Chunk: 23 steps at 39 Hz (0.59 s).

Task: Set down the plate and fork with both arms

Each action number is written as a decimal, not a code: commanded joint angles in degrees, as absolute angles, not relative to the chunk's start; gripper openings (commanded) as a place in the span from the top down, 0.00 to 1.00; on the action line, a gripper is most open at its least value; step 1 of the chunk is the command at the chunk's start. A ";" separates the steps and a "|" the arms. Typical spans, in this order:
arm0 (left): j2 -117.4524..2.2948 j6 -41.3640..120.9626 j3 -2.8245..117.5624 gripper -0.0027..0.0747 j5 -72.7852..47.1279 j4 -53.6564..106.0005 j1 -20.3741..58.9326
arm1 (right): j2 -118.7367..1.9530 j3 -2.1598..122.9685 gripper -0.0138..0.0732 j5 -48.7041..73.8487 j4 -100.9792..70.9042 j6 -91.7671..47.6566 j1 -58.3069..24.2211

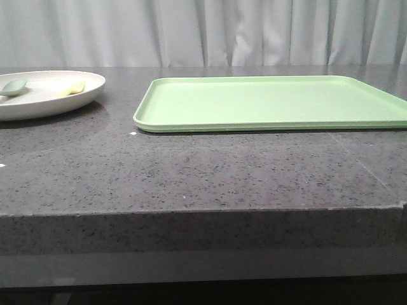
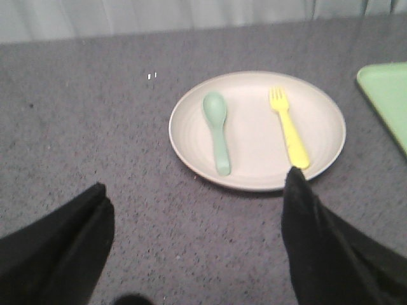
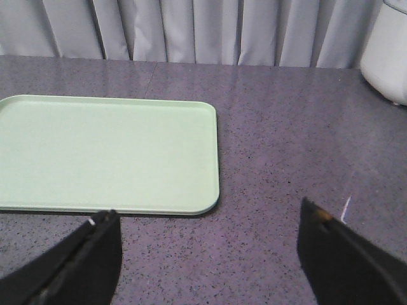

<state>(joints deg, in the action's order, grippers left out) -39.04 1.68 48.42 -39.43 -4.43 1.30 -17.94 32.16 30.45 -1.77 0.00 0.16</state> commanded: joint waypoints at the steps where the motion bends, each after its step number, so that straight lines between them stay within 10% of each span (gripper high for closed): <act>1: -45.93 1.71 53.67 0.33 -40.99 -6.03 1.33 | -18.83 34.03 0.16 26.03 -1.21 -0.38 0.46; 23: -87.34 20.52 84.28 0.34 -61.74 20.34 -14.74 | -18.83 34.03 0.16 25.40 -1.21 -0.38 0.46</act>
<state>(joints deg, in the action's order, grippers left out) -85.07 16.80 78.55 -60.68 14.36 -12.40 -17.94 32.16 30.54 -1.77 0.00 0.16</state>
